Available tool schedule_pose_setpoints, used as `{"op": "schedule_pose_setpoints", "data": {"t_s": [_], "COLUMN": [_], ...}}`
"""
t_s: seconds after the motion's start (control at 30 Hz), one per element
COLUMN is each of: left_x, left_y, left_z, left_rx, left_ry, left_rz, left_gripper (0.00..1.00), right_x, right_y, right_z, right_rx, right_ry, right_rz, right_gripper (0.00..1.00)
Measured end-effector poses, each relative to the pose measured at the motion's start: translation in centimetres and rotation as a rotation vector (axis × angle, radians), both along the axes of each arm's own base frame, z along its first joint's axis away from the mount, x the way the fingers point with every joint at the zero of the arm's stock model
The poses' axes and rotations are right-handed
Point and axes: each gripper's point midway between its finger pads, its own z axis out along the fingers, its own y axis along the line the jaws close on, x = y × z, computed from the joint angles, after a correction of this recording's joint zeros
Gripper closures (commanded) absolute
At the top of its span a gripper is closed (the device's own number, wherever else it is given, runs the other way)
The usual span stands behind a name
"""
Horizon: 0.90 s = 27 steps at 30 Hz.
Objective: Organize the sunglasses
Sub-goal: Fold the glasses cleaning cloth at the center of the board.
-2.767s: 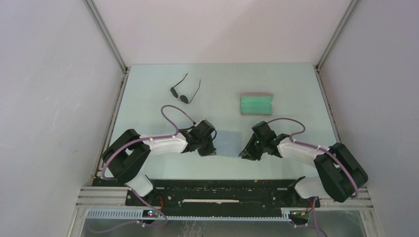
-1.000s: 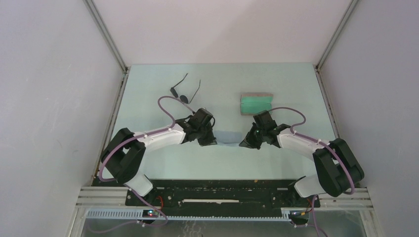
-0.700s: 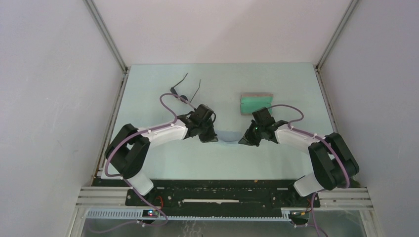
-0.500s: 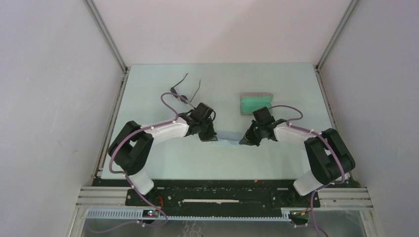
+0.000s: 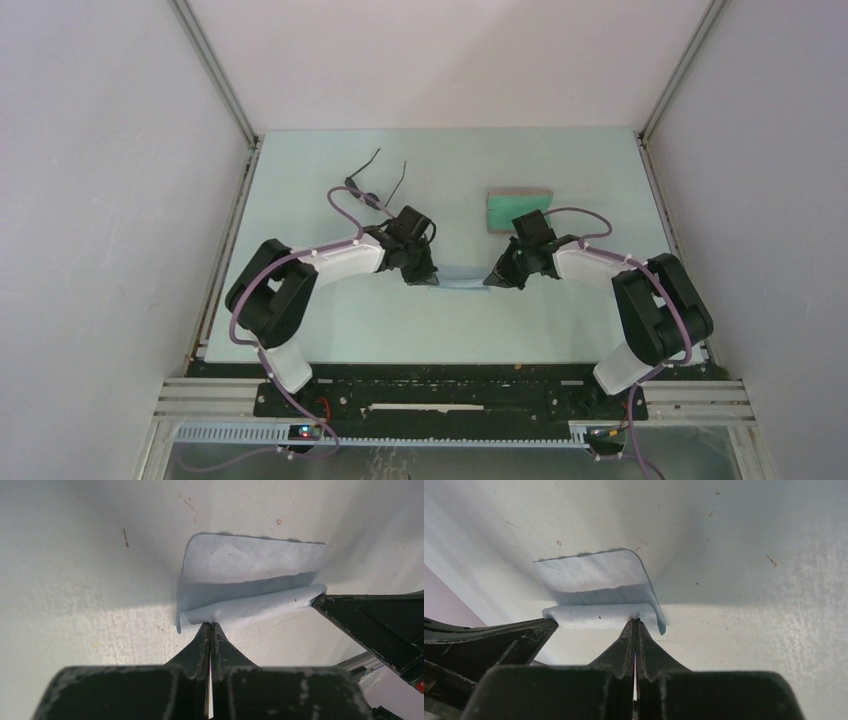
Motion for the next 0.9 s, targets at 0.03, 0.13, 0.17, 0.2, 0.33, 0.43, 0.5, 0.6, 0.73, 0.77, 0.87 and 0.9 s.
{"op": "schedule_pose_setpoints", "data": {"t_s": [0.03, 0.13, 0.17, 0.2, 0.33, 0.43, 0.5, 0.6, 0.73, 0.77, 0.87, 0.9], "left_x": [0.1, 0.3, 0.4, 0.5, 1.0, 1.3, 1.3, 1.2, 1.2, 1.2, 1.1, 1.1], "left_y": [0.1, 0.1, 0.0, 0.0, -0.3, -0.5, -0.4, -0.4, -0.3, -0.3, -0.3, -0.2], "left_z": [-0.1, 0.0, 0.1, 0.2, 0.5, 0.6, 0.4, 0.1, -0.3, -0.4, -0.6, -0.7], "left_rx": [0.001, -0.002, -0.004, -0.007, -0.012, -0.015, -0.011, -0.008, -0.001, -0.001, 0.001, 0.004], "left_ry": [0.001, 0.002, 0.002, 0.001, -0.011, -0.015, -0.014, -0.006, 0.004, 0.005, 0.011, 0.013], "left_rz": [0.001, 0.0, 0.001, 0.0, -0.011, -0.015, -0.019, -0.02, -0.019, -0.02, -0.021, -0.025], "left_gripper": [1.0, 1.0, 1.0, 1.0, 1.0, 1.0, 1.0, 1.0, 1.0, 0.98, 0.75, 0.68], "right_x": [0.0, 0.0, 0.1, 0.1, 0.2, 0.4, 0.4, 0.4, 0.8, 0.9, 0.9, 0.9], "right_y": [0.0, -0.1, -0.1, -0.1, -0.2, -0.2, -0.2, -0.3, -0.1, 0.0, 0.0, 0.0], "right_z": [0.0, -0.3, -0.4, -0.4, -0.4, -0.4, -0.5, -0.5, -0.4, -0.4, -0.3, -0.3], "right_rx": [0.001, -0.002, -0.002, -0.002, 0.0, -0.001, -0.001, 0.0, 0.006, 0.007, 0.011, 0.011], "right_ry": [0.002, 0.011, 0.012, 0.013, 0.014, 0.015, 0.016, 0.019, 0.018, 0.015, 0.013, 0.014], "right_rz": [0.0, -0.003, -0.003, -0.003, -0.007, -0.01, -0.011, -0.013, -0.011, -0.011, -0.009, -0.009], "right_gripper": [1.0, 1.0, 1.0, 1.0, 1.0, 1.0, 1.0, 1.0, 0.99, 0.97, 0.86, 0.82]}}
